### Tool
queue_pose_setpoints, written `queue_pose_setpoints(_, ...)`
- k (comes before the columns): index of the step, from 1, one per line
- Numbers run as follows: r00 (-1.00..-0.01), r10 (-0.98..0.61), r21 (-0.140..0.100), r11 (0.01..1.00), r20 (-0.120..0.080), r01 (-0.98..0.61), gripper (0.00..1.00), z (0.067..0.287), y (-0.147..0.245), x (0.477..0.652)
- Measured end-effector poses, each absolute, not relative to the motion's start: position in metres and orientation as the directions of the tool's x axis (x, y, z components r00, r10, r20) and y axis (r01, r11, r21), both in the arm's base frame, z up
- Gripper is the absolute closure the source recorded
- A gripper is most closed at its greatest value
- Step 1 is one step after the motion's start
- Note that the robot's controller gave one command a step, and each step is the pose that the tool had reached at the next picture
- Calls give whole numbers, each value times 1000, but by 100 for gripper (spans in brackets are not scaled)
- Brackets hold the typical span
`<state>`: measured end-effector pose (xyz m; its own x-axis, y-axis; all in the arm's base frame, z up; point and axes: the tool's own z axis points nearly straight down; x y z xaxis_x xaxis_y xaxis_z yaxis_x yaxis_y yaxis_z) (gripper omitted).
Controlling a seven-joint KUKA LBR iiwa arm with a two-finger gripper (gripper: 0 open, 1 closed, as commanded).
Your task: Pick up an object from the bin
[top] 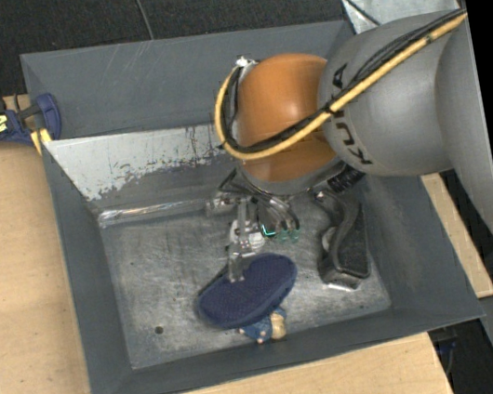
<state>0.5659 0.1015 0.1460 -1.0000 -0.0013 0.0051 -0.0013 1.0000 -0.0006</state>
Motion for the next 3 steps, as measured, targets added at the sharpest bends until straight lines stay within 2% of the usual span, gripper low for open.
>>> queue_pose_setpoints(1, -1000, 15, 7, 1000, -13, 15, 0, 105, 82, 538)
queue_pose_setpoints(2, -998, 28, 13, 1000, -50, 27, 0, 109, 67, 512)
queue_pose_setpoints(3, -994, 97, 13, 995, -48, 96, 0, 94, 73, 519)
